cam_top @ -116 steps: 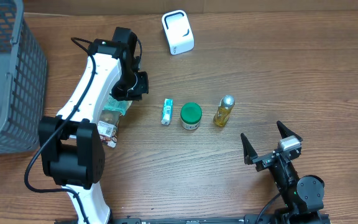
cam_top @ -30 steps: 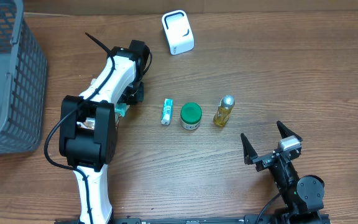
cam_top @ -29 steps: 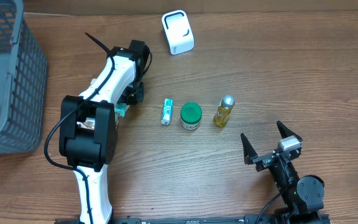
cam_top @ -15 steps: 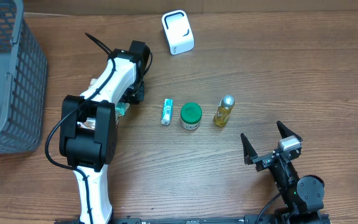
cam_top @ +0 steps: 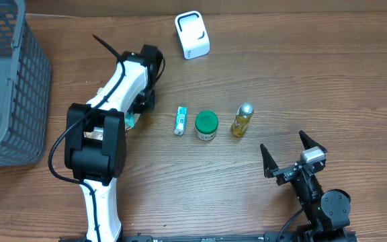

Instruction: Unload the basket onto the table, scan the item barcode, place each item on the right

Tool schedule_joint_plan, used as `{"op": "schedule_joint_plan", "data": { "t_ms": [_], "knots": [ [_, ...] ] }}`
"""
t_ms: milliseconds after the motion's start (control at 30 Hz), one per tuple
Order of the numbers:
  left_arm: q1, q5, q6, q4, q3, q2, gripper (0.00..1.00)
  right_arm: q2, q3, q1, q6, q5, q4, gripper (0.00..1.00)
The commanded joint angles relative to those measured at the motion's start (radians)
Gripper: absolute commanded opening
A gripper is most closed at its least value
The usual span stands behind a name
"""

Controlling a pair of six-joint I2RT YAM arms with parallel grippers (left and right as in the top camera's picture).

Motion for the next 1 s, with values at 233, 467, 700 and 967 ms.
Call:
{"op": "schedule_joint_plan", "data": {
  "t_ms": [233,467,700,967],
  "knots": [
    [-0.002,0.265,-0.003,-0.022,0.091,0.011,0.04,-0.007,-0.010,-0.003,-0.003,0.010,0.003,1.00],
    [-0.015,0.340,-0.002,-0.023,0.091,0.011,0.04,-0.007,-0.010,-0.003,-0.003,0.010,0.003,1.00],
    [-0.069,0.340,-0.002,-0.026,0.091,0.011,0.04,-0.007,-0.010,-0.003,-0.003,0.010,0.003,1.00],
    [-0.093,0.309,-0.023,-0.037,0.095,0.010,0.06,-0.007,-0.010,-0.003,-0.003,0.010,0.003,1.00]
  ]
}}
